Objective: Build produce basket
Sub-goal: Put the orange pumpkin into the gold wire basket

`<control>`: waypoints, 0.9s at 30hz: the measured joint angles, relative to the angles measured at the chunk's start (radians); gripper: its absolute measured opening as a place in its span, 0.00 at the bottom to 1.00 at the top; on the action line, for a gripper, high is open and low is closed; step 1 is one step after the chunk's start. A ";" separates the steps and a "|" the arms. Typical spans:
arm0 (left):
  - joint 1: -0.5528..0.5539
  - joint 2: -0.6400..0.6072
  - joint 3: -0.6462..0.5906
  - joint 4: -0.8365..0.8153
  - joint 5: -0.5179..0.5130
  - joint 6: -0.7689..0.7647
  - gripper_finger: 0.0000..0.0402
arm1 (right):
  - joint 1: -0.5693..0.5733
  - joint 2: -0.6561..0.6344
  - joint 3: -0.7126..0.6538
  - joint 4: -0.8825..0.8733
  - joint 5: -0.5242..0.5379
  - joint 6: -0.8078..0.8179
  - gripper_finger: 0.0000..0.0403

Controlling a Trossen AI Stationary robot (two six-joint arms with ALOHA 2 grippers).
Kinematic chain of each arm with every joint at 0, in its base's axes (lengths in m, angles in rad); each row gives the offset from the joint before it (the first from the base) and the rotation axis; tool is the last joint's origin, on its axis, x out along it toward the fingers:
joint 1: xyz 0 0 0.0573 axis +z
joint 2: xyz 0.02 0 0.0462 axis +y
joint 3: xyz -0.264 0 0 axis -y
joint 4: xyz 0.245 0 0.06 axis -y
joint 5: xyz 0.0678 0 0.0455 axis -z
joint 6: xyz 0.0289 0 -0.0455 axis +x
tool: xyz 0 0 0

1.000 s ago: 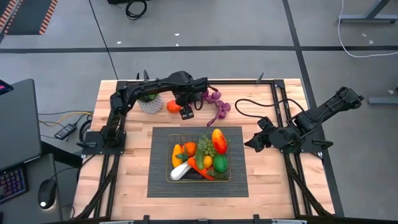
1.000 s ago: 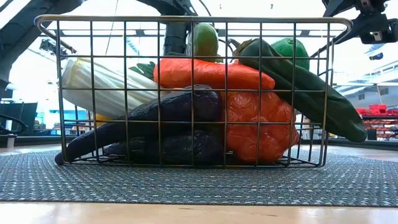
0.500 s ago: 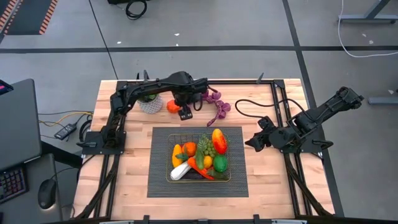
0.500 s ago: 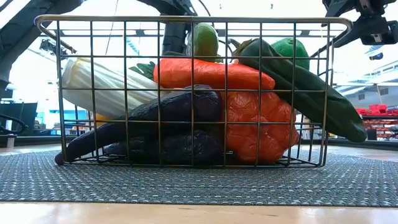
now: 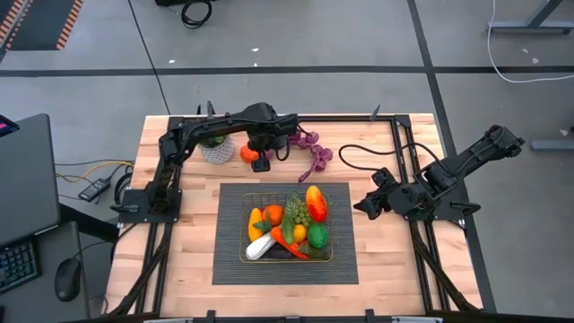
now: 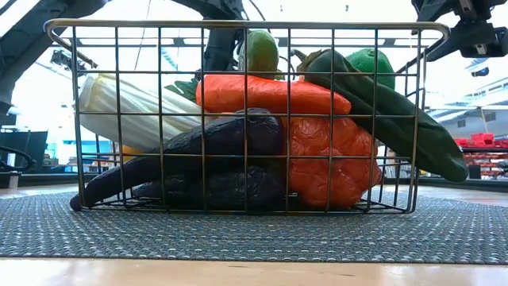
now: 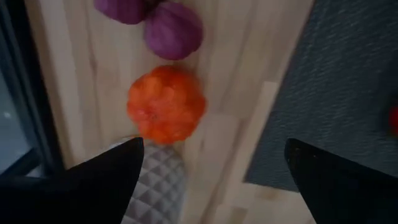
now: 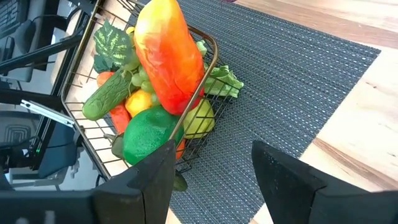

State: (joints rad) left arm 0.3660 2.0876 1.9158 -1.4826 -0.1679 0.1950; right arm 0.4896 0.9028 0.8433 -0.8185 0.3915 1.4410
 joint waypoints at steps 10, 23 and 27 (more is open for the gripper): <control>0.081 0.001 -0.130 0.022 -0.053 -0.087 0.99 | 0.000 0.000 0.000 0.000 -0.019 -0.005 0.54; 0.111 0.000 -0.190 0.098 -0.052 0.089 0.99 | -0.002 0.000 0.000 -0.014 0.005 -0.002 0.54; 0.116 0.000 -0.190 0.183 0.004 0.189 0.99 | -0.002 0.000 0.000 -0.015 0.004 0.006 0.54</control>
State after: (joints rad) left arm 0.4816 2.0880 1.7256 -1.2993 -0.1634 0.3843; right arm 0.4877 0.9028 0.8433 -0.8333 0.3952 1.4466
